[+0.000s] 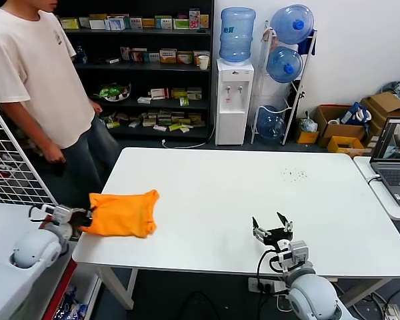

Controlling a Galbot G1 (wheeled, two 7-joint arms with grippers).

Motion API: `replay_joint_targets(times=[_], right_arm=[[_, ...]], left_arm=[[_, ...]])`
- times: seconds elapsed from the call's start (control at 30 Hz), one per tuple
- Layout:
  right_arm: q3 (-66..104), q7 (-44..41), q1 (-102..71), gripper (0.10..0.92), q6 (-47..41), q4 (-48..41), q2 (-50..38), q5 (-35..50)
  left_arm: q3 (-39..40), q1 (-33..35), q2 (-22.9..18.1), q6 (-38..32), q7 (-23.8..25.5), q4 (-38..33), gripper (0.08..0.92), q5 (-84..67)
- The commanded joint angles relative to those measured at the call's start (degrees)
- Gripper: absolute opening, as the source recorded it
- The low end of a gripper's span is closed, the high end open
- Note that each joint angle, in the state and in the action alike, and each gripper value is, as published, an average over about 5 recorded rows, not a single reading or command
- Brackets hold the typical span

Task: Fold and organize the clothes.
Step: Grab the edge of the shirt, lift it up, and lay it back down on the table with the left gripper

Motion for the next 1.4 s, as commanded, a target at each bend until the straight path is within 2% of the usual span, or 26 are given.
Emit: replay_joint_targets(times=[0.03, 0.23, 0.37, 0.47, 0.53, 0.7, 0.8, 0.93, 1.1, 1.27, 1.4], right_arm=[[-1.4, -0.1, 1.2, 0.823, 0.1, 0.2, 0.3, 0.0], [-1.2, -0.4, 1.0, 0.823, 0.6, 0.0, 0.6, -0.1], [-0.9, -0.5, 0.6, 0.823, 0.9, -0.3, 0.8, -0.2], [-0.8, -0.6, 0.3, 0.823, 1.1, -0.4, 1.1, -0.6], [-0.8, -0.6, 0.1, 0.823, 1.1, -0.4, 1.3, -1.0], [-0.6, -0.5, -1.0, 0.823, 1.0, 0.0, 1.2, -2.3], [0.0, -0.4, -1.9, 0.823, 1.0, 0.5, 1.0, -3.0], [0.7, -0.5, -3.3, 0.823, 1.1, 1.2, 1.1, -3.9], [1.4, -0.8, -4.9, 0.823, 1.8, 1.7, 1.2, -5.5], [1.8, -1.1, -5.6, 0.823, 2.3, 1.5, 0.9, -6.1], [1.7, -1.4, -5.1, 0.823, 3.1, 1.0, 0.3, -6.0]], left_arm=[[-3.6, -1.0, 13.4, -3.9, 2.2, 3.5, 0.127, 17.4], [-2.3, -2.9, 18.4, -3.9, 2.3, 2.1, 0.127, 16.6], [-1.3, -3.8, 19.4, -3.6, 2.3, 1.4, 0.127, 15.2], [-0.6, -4.2, 18.5, -2.7, 1.9, 0.4, 0.127, 11.9], [-0.2, -3.7, 16.5, -1.8, 1.3, -0.8, 0.127, 9.2], [1.0, -2.4, 8.0, 0.5, -1.1, -3.1, 0.127, 3.2], [1.9, -2.4, 3.8, 2.1, -4.3, -3.7, 0.127, -2.7], [3.0, -2.7, 0.7, 4.0, -10.9, -6.8, 0.127, -11.2], [3.4, -2.5, -1.6, 5.8, -18.1, -14.8, 0.127, -18.8], [4.3, -1.2, -4.2, 6.5, -22.1, -19.9, 0.127, -24.4], [5.9, -0.5, -9.3, 6.1, -24.1, -20.1, 0.127, -24.9]])
